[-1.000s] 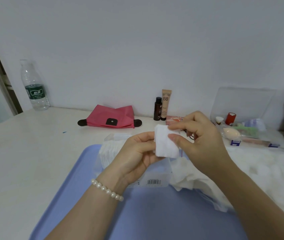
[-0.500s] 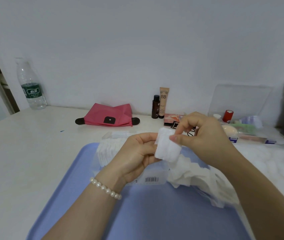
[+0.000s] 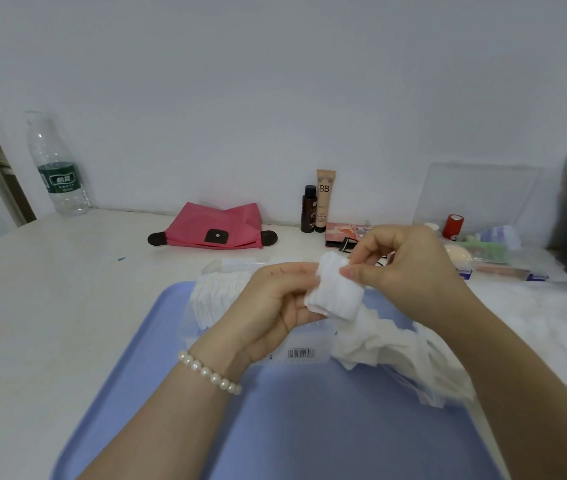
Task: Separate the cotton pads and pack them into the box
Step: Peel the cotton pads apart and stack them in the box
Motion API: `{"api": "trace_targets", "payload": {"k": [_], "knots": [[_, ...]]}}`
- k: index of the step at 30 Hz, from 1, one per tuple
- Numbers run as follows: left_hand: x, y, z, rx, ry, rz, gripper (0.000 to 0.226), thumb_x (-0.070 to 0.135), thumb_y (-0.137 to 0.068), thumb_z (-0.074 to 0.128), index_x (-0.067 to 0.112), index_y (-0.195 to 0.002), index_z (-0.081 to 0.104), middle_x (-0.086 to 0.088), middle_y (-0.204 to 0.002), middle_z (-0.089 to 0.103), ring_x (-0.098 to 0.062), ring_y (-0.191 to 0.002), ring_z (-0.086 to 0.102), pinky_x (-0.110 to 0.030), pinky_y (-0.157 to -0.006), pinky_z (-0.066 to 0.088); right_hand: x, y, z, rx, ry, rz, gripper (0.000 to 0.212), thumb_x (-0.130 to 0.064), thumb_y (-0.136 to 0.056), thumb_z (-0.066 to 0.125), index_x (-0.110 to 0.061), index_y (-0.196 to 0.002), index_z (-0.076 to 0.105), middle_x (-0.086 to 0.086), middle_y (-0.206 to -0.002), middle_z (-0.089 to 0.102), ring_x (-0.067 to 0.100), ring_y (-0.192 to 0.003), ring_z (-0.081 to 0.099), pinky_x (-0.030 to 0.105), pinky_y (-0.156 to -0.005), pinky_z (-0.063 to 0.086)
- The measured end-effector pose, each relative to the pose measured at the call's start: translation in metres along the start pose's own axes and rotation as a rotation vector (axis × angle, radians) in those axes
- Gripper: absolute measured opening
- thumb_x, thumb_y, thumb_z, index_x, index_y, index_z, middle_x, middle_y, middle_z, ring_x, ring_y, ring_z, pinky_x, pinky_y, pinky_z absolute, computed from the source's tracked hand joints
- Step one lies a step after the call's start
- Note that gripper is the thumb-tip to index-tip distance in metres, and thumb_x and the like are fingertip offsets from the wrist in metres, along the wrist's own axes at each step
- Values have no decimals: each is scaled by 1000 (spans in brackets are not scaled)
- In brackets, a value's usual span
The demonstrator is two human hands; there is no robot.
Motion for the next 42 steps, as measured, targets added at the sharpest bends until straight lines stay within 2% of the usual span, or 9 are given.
{"api": "trace_targets", "payload": {"k": [3,8,14,18,25,31,35,38,42], "knots": [[1,2,2,1,0,12,26,15,-73,61,0,-94,66,-13,-83,71,-19,-73,69,-30,-67,59,1,-1,3,15,-39,-15,25,-9,-67,81,-22,-62,61,0,-64,57,-2,-43,44,9,-45,34],[9,2,-15,188,17,48,33,-15,-81,55,7,-106,53,-12,-77,70,-17,-60,69,-26,-56,58,11,-5,-6,103,-279,19,14,-11,-74,76,-16,-69,64,-3,-61,62,5,-54,54,17,-56,46],[22,3,-29,249,-1,139,32,-19,-87,42,9,-74,49,-9,-74,60,-17,-64,63,-21,-54,56,40,4,27,-229,714,167,21,-31,-83,65,-14,-77,55,4,-85,62,19,-76,54,25,-61,38],[14,2,-24,238,-47,93,28,-18,-87,44,-2,-84,67,-3,-71,68,-10,-63,67,-17,-57,55,58,12,49,-344,871,228,32,-34,-81,66,-16,-103,51,3,-104,56,21,-90,53,27,-68,39],[13,-1,-29,274,-63,95,35,-20,-83,48,7,-90,68,-3,-92,67,-12,-76,67,-26,-79,55,70,11,53,-463,618,294,56,-19,-73,77,-24,-123,51,-1,-108,53,18,-99,52,28,-83,46],[11,-1,-30,284,-52,100,33,-20,-82,49,6,-90,69,-3,-86,69,-12,-72,68,-22,-71,56,59,2,37,-365,532,254,10,-14,-77,73,-17,-86,70,-2,-83,63,15,-78,59,25,-70,50],[10,-2,-32,288,-55,97,34,-19,-83,50,8,-88,70,-3,-87,69,-13,-71,68,-21,-67,58,39,-2,12,-264,394,201,12,-16,-78,74,-20,-70,66,-3,-76,67,13,-71,62,23,-61,45],[11,-1,-30,262,-54,108,35,-20,-82,50,8,-90,70,2,-82,72,-11,-68,69,-19,-64,57,23,-1,-12,-193,-36,207,16,-2,-75,74,-13,-68,65,-2,-53,65,12,-55,61,22,-56,51],[8,-1,-21,198,-78,126,41,-23,-78,52,11,-91,71,2,-92,72,-13,-72,67,-22,-67,57,4,7,-8,-294,-581,228,9,-2,-56,69,-9,-60,73,6,-54,66,12,-45,59,17,-41,47]]}}
Point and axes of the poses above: each hand's wrist, its own y-axis away from the middle knuckle, its own z-axis out of the palm, x = y × z, the point moved 8 cm from there along -y, towards the middle knuckle
